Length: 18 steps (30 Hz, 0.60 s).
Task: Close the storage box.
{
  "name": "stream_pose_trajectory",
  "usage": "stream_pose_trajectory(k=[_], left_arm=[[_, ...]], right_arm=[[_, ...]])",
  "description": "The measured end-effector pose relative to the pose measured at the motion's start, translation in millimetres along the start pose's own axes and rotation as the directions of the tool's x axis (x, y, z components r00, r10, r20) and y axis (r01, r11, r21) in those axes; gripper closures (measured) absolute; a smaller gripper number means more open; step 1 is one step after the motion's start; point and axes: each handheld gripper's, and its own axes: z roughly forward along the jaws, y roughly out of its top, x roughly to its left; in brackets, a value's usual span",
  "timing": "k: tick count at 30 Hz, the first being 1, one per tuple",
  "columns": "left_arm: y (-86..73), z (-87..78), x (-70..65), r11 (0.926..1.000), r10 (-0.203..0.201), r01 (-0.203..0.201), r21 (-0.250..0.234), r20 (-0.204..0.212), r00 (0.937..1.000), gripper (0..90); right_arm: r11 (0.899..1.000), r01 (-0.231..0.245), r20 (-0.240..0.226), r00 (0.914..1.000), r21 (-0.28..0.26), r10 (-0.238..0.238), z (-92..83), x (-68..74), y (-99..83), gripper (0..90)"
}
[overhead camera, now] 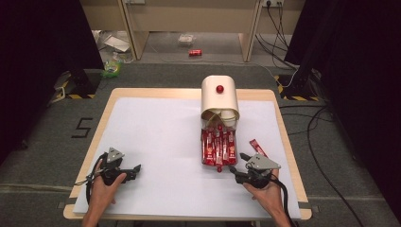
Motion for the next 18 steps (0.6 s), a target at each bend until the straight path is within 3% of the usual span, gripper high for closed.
stream_pose_trajectory(k=[9,10,11,18], left_arm=[[0.0,0.0,0.0,1.0,0.0,0.0,0.0,0.0,1.0,10.9],[0.0,0.0,0.0,1.0,0.0,0.0,0.0,0.0,1.0,11.0],[0.0,0.0,0.0,1.0,0.0,0.0,0.0,0.0,1.0,10.9],[0.0,0.0,-0.1,1.0,0.001,-0.001,0.0,-0.001,1.0,10.9]], right_arm=[[1.0,-0.001,-0.021,0.9998,0.014,0.002,2.1,0.3,-1.5,37.5],[0.996,0.031,-0.017,0.9994,0.079,-0.03,5.7,1.3,-4.0,39.8],[0.995,0.046,-0.001,0.9989,0.089,-0.046,7.0,1.7,-5.1,38.2],[0.995,0.068,0.005,0.9976,0.077,-0.068,10.1,6.4,-1.6,37.3]])
